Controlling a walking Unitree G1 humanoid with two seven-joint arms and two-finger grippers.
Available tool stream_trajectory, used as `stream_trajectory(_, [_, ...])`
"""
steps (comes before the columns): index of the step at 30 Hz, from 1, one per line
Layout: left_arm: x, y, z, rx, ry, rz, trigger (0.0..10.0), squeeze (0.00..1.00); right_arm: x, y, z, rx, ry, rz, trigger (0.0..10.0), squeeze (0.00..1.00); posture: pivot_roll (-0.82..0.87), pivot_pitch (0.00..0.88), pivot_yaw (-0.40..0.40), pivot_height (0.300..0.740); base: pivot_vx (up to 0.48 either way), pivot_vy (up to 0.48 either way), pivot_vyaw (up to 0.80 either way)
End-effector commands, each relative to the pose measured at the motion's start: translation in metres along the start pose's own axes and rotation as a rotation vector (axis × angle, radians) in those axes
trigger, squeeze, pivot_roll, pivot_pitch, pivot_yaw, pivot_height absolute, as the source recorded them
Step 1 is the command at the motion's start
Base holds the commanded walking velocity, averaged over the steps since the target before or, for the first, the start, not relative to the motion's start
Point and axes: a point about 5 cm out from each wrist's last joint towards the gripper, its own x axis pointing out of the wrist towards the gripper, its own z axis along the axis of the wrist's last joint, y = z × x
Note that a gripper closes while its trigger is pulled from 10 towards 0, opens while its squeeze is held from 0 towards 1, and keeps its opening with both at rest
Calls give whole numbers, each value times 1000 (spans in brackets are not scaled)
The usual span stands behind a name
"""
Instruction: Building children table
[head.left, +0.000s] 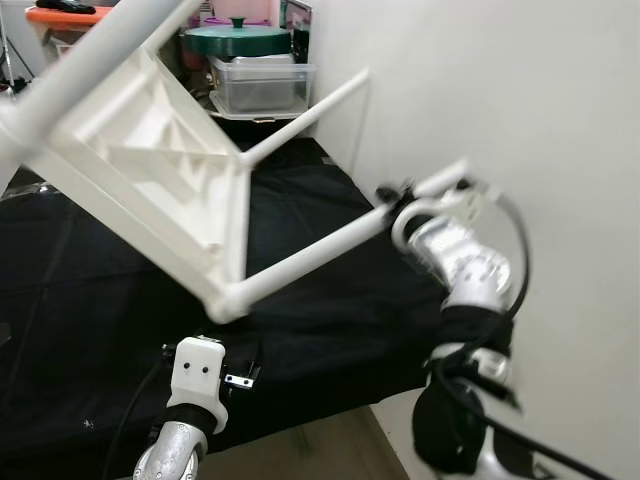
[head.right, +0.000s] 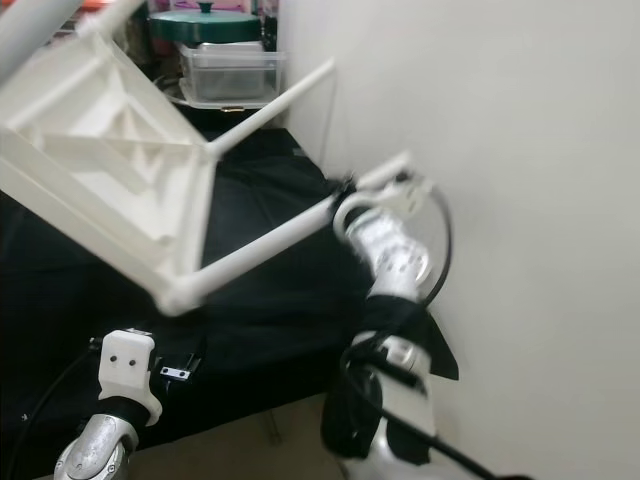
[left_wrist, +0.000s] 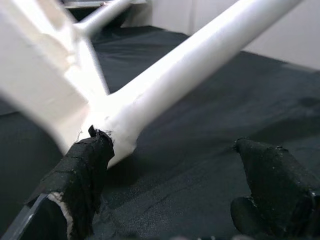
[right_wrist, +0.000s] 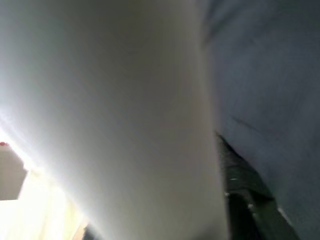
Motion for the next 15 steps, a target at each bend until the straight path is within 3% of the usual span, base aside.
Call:
stream_trajectory(1, [0, 0, 4, 8, -11, -2, 10000, 0, 7, -27, -61, -52, 322, -119, 0, 0, 90, 0, -99, 740, 0, 0, 0])
stream_trajectory(4, [1, 1, 5, 10, -13, 0, 10000, 0, 7, -38, -71, -75, 359, -157, 0, 0, 92, 0, -97, 740, 0, 0, 0])
stream_trajectory(14, [2, 2, 6, 18, -17, 0, 10000, 0, 6, -52, -86, -109, 375, -268, 0, 0, 94, 0, -97, 740, 0, 0, 0])
stream_trajectory(15, [2, 2, 6, 21, -16, -1, 10000, 0, 4, -57, -88, -151, 373, -322, 10000, 0, 101, 0, -93, 740, 0, 0, 0])
